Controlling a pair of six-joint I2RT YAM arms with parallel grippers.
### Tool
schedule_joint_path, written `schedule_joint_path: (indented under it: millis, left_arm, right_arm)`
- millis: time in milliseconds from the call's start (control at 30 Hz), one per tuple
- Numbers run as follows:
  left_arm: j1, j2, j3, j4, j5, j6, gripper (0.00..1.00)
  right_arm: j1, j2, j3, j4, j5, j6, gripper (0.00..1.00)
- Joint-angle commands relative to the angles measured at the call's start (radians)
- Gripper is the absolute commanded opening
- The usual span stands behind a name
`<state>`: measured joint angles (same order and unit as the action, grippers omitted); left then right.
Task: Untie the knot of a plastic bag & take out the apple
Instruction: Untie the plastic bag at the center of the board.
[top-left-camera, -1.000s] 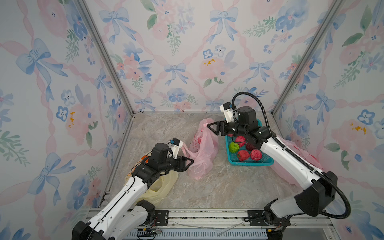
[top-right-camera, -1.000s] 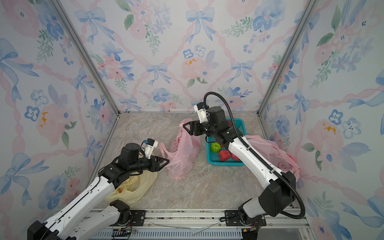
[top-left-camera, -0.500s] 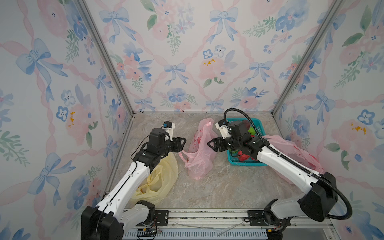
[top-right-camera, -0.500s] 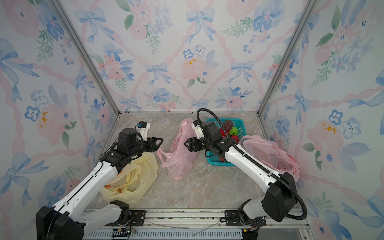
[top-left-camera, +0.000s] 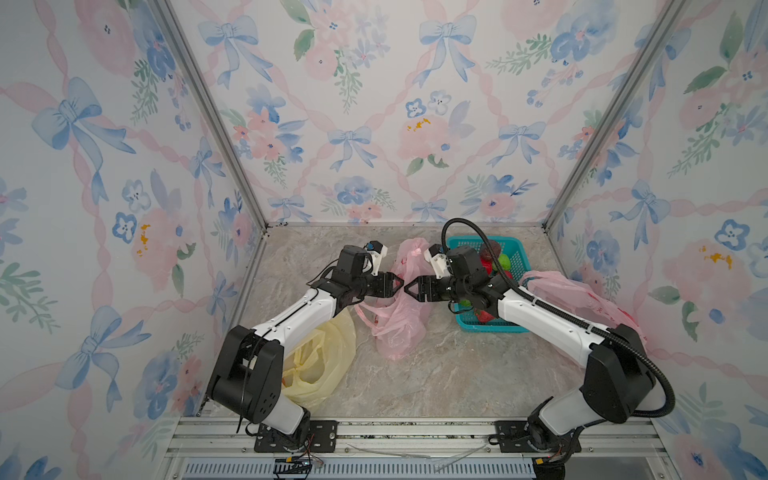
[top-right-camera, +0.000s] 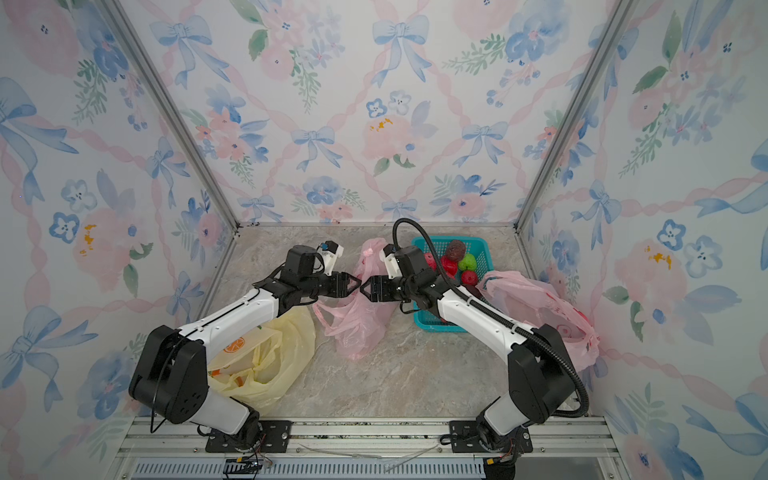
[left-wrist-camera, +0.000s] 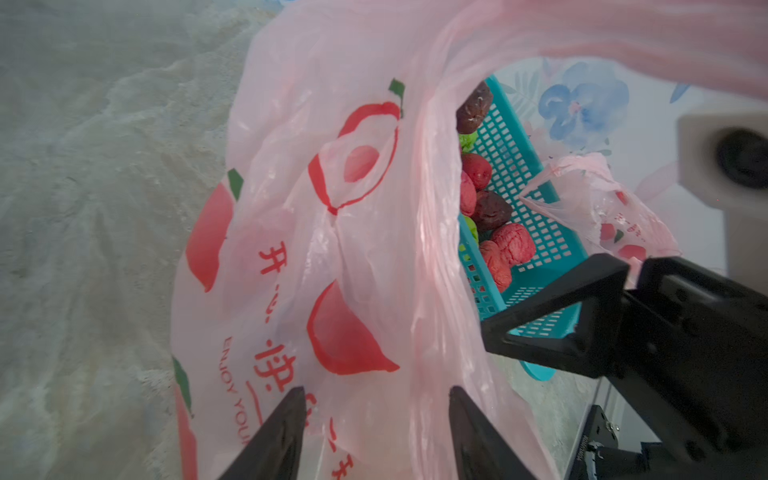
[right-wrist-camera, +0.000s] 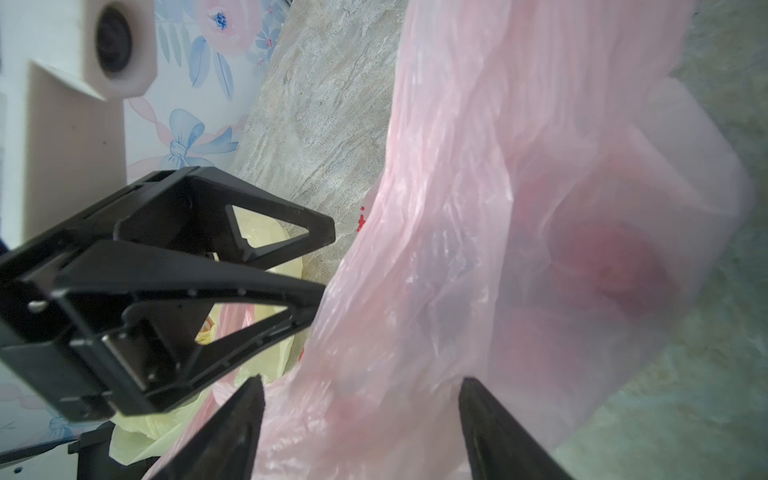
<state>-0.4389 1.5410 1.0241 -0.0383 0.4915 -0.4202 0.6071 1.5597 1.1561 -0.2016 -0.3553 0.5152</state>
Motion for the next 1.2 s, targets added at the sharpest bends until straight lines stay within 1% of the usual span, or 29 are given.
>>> schedule_joint_path:
  millis: [0,33,100,167,200,233,300,367,433,467,500,533,567,667,800,867,1033,1167]
  left_arm:
    - [-0.009,0.04,-0.006,0.035,0.089,0.0,0.58]
    - [-0.013,0.046,-0.015,0.035,0.09,-0.001,0.58]
    - [-0.017,0.057,-0.032,0.035,0.09,-0.004,0.58]
    - [-0.02,0.065,-0.047,0.035,0.091,-0.007,0.56]
    - [-0.02,0.068,-0.054,0.035,0.091,-0.01,0.54]
    - [-0.021,0.07,-0.06,0.04,0.094,-0.012,0.49]
    - [-0.02,0.072,-0.069,0.056,0.113,-0.02,0.39]
    - [-0.02,0.076,-0.081,0.089,0.14,-0.04,0.36]
    - [-0.02,0.075,-0.097,0.13,0.159,-0.061,0.33]
    - [-0.02,0.074,-0.102,0.141,0.159,-0.067,0.28]
    - [-0.02,0.072,-0.105,0.146,0.153,-0.067,0.18]
    - [-0.018,0.069,-0.108,0.147,0.142,-0.064,0.05]
    - [-0.015,0.066,-0.114,0.149,0.125,-0.064,0.0]
    - [0.012,0.043,-0.142,0.181,0.081,-0.075,0.0]
    - [0.087,-0.043,-0.182,0.183,0.013,-0.078,0.0]
    - [0.13,-0.103,-0.193,0.155,-0.009,-0.067,0.0]
    - [0.246,-0.282,-0.206,0.02,-0.068,-0.01,0.0]
    - [0.346,-0.405,-0.243,-0.044,-0.056,0.002,0.0]
  right_arm:
    - [-0.012,0.028,-0.011,0.046,-0.042,0.033,0.73]
    - [-0.012,0.034,-0.014,0.049,-0.046,0.035,0.71]
    - [-0.012,0.047,-0.016,0.053,-0.054,0.036,0.65]
    - [-0.012,0.059,-0.011,0.045,-0.063,0.03,0.55]
    - [-0.012,0.063,-0.007,0.038,-0.063,0.025,0.49]
    - [-0.01,0.065,-0.004,0.029,-0.06,0.018,0.4]
    - [-0.01,0.071,0.0,0.015,-0.054,0.01,0.26]
    - [-0.011,0.078,-0.002,0.011,-0.055,0.004,0.17]
    - [-0.012,0.079,-0.006,0.012,-0.051,0.001,0.03]
    - [-0.012,0.075,-0.013,0.017,-0.047,0.0,0.0]
    - [-0.012,0.067,-0.02,0.019,-0.045,-0.004,0.0]
    - [-0.013,0.057,-0.025,0.022,-0.043,-0.009,0.0]
    - [-0.014,0.042,-0.035,0.023,-0.039,-0.015,0.0]
    - [-0.016,-0.002,-0.044,-0.002,-0.03,-0.053,0.0]
    - [-0.031,-0.069,-0.058,-0.07,0.017,-0.13,0.0]
    - [-0.05,-0.101,-0.074,-0.08,0.023,-0.165,0.0]
    - [-0.082,-0.164,-0.108,-0.083,0.043,-0.231,0.0]
    - [-0.121,-0.18,-0.124,-0.065,0.045,-0.275,0.0]
